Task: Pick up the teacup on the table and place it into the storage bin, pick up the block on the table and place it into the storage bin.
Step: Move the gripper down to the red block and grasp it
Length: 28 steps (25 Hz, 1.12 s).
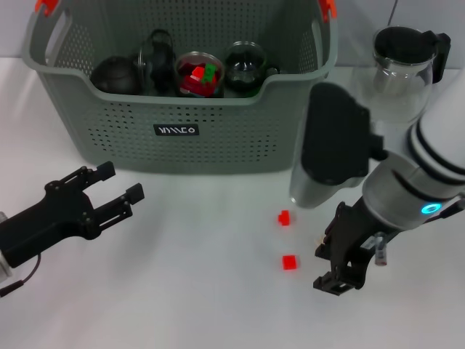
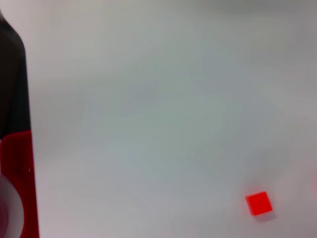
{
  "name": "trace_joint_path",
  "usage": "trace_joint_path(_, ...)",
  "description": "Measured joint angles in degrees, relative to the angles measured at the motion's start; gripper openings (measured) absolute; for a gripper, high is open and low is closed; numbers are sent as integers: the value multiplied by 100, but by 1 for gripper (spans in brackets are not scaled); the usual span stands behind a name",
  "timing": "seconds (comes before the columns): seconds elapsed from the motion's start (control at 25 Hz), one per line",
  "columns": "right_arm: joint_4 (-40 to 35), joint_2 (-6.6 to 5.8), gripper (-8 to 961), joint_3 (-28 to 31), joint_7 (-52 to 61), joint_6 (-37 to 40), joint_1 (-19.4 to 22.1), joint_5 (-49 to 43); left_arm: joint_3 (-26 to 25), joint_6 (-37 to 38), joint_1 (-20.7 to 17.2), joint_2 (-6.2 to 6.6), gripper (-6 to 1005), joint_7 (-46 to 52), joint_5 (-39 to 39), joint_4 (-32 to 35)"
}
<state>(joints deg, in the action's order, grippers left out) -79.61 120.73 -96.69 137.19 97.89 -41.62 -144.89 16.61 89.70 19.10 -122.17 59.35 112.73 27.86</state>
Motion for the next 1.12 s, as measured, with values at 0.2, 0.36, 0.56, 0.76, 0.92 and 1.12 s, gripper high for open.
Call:
trace_joint_path(0.2,430,-16,467,-139,-33,-364,-177,2,-55,3,-20,4,752,-3,-18,0)
trace_joint_path(0.36,508,-15,466,-188,-5,-607,-200,0,-54,12,-21,7,752,-3,-21,0)
trace_joint_path(0.56,975,-4,466,-221,90,-863,-334,81,-53,-5,-15,-1,752,-2,-38,-1)
trace_joint_path(0.76,1321,4,466,-286,89,-1273,-364,108,-53,-8,9,0,752,-3,-41,0)
trace_joint_path(0.92,1639,10,466,-328,184,-1577,-434,218,-53,-8,-9,0,752,-3,-47,0)
trace_joint_path(1.12,1893,12,467,-465,115,-1855,-503,340,-53,-8,-15,-1,753,-3,-50,0)
